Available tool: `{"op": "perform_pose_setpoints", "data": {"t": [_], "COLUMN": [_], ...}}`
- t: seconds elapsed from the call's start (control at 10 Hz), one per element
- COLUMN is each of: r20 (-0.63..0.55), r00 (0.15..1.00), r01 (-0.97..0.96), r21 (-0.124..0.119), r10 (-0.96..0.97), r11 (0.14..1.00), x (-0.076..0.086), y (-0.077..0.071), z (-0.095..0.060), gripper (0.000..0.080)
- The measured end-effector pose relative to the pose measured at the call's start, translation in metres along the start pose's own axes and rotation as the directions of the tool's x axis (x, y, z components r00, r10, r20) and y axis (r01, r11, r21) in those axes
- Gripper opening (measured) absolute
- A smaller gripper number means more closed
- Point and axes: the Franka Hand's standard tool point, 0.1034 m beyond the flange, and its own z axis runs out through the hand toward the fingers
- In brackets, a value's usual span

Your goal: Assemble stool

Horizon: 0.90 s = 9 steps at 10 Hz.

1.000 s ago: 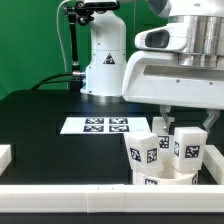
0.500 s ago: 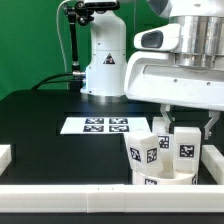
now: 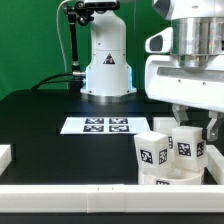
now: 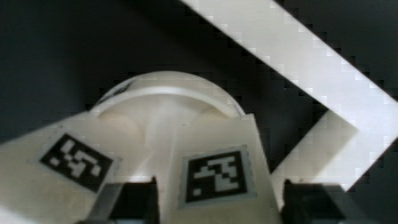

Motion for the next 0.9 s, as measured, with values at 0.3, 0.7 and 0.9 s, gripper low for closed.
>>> {"op": "perform_pose_setpoints", "data": {"t": [0.3,0.7,0.9], "r20": [0.016,0.066,0.078], "r00": [0.970,0.836,0.780], "r01": [-0.244,-0.546,-0.622], "r21": [0.010,0.007,-0.007], "r10": [0.243,0.544,0.620], "r11": [0.970,0.838,0.783], "x": [-0.0053,-0.0044,-0.0025], "y": [-0.0035,-0.0042,-0.0039], "z": [0.0003,-0.0002,-0.0010], "gripper": [0.0337,0.0337,0.0337]}}
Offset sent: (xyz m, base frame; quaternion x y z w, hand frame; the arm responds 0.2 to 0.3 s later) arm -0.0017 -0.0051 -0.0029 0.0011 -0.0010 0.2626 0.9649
